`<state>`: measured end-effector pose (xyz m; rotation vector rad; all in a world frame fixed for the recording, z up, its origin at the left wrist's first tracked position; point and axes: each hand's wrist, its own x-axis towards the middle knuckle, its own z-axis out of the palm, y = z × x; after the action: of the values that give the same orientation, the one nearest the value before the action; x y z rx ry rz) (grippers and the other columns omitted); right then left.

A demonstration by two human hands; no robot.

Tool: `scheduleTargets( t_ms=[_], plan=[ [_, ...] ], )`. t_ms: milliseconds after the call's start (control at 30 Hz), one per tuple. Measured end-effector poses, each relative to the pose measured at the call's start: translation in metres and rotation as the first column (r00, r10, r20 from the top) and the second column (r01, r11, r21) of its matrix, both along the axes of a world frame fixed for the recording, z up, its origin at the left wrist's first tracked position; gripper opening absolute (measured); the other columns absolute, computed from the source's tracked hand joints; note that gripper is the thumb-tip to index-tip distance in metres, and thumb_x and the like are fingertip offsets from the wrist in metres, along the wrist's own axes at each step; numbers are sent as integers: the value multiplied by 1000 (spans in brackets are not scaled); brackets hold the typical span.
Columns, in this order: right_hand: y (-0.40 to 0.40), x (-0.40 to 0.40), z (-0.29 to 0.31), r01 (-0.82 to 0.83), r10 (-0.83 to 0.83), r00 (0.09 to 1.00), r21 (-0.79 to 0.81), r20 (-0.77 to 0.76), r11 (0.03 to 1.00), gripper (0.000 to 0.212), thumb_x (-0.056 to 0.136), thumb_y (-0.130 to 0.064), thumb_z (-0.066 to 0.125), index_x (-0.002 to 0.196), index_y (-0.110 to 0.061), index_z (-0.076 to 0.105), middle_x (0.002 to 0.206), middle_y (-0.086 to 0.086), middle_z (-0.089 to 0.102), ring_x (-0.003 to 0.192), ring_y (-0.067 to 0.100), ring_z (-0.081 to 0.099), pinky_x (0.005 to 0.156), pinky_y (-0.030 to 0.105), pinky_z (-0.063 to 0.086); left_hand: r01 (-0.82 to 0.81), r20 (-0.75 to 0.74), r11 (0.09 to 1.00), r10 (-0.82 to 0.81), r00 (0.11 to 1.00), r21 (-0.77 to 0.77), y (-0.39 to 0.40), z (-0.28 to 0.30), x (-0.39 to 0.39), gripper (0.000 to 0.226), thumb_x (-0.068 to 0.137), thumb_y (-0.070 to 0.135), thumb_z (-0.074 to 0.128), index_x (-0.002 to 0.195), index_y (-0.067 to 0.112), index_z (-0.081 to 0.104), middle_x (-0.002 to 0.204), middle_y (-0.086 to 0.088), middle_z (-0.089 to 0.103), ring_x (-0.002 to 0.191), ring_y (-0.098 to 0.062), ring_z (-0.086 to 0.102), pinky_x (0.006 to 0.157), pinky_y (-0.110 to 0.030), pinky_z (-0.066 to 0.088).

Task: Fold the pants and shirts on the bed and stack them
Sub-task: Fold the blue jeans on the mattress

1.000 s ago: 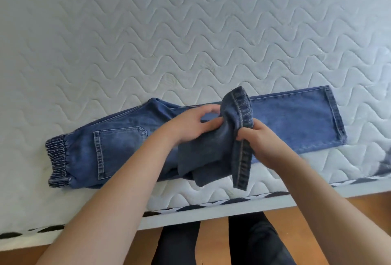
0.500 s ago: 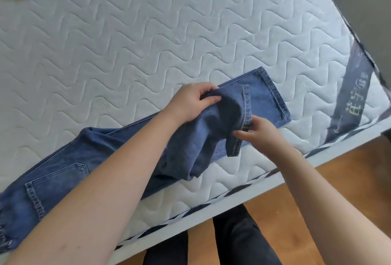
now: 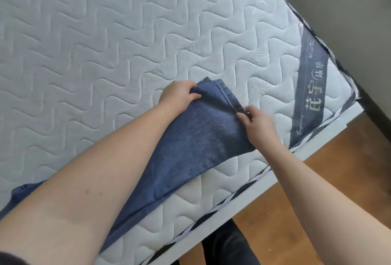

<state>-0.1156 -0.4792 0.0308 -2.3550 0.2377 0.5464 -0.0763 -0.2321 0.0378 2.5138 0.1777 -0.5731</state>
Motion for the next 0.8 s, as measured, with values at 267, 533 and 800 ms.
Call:
scheduleTargets(
  t_ms=[267, 533, 800],
  plan=[
    [-3, 4, -39, -30, 26, 974, -14, -225, 999, 22, 87, -25, 71, 105, -27, 58, 86, -7, 64, 83, 19, 62, 66, 29, 40, -181, -140, 967, 157, 978, -181, -22, -48, 23, 26, 90, 35, 69, 107, 16, 63, 99, 2, 65, 96, -21, 61, 76, -26, 40],
    [-2, -3, -43, -78, 48, 992, -270, -116, 960, 46, 84, -41, 73, 119, -19, 54, 118, 6, 51, 110, 28, 49, 90, 38, 39, -281, -6, 954, 283, 959, 101, -21, -58, 36, 23, 90, 35, 68, 109, 24, 61, 120, -6, 55, 118, -29, 50, 96, -40, 43],
    [-11, 10, -38, -94, 61, 958, -105, -279, 990, 36, 84, -47, 72, 92, -20, 49, 77, -6, 54, 76, 20, 52, 55, 32, 31, -134, -148, 991, 133, 980, -1, -30, -53, 49, 24, 91, 27, 67, 108, 14, 56, 111, -9, 65, 101, -29, 58, 83, -32, 43]
  ],
)
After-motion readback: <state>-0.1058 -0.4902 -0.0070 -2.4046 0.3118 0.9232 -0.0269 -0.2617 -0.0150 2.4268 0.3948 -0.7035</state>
